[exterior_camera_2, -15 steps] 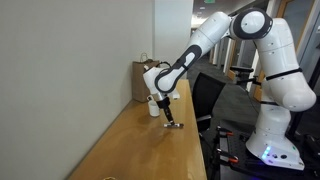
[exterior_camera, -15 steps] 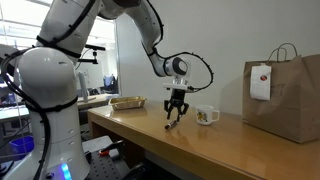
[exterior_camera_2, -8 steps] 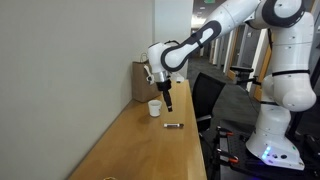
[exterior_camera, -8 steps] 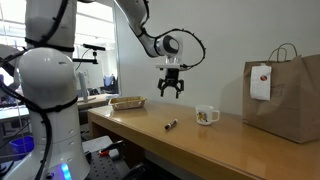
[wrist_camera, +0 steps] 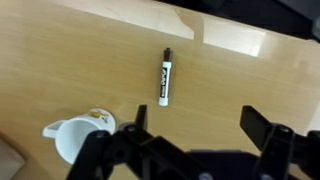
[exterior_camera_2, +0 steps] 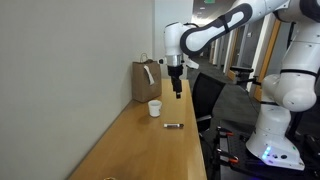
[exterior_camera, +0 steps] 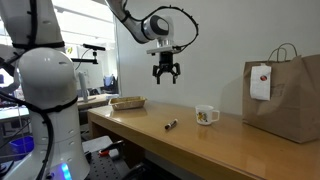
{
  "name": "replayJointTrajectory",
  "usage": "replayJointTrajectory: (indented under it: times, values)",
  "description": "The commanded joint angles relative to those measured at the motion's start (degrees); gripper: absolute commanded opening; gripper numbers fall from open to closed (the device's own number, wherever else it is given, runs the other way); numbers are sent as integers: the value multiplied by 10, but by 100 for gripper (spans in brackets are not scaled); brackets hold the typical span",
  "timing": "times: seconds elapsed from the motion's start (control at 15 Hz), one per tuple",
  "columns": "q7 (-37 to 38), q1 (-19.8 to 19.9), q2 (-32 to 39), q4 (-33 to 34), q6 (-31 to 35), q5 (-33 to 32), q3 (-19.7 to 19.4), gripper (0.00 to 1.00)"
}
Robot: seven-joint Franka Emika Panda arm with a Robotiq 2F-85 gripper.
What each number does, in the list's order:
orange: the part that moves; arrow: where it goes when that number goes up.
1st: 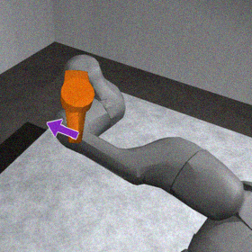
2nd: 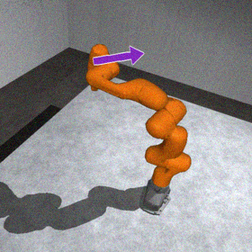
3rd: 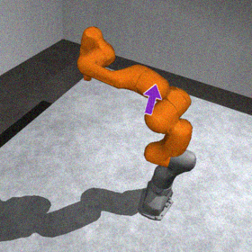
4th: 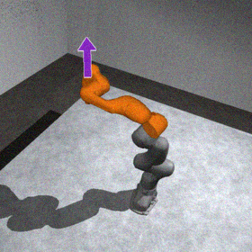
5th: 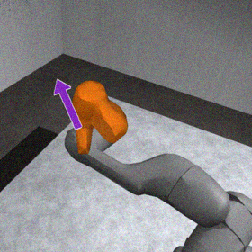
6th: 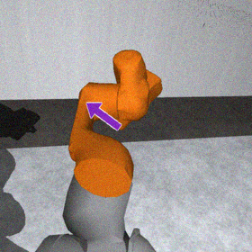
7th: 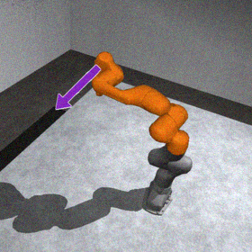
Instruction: Move the mug to the right then take the marker out of the mug and put it on the table
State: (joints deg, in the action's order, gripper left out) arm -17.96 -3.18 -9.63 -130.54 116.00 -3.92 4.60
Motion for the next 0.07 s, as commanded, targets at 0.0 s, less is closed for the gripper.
replayJointTrajectory:
  times: [0.0]
  values:
    - [-31,-6,-46,-48,45,-26,-11,100]
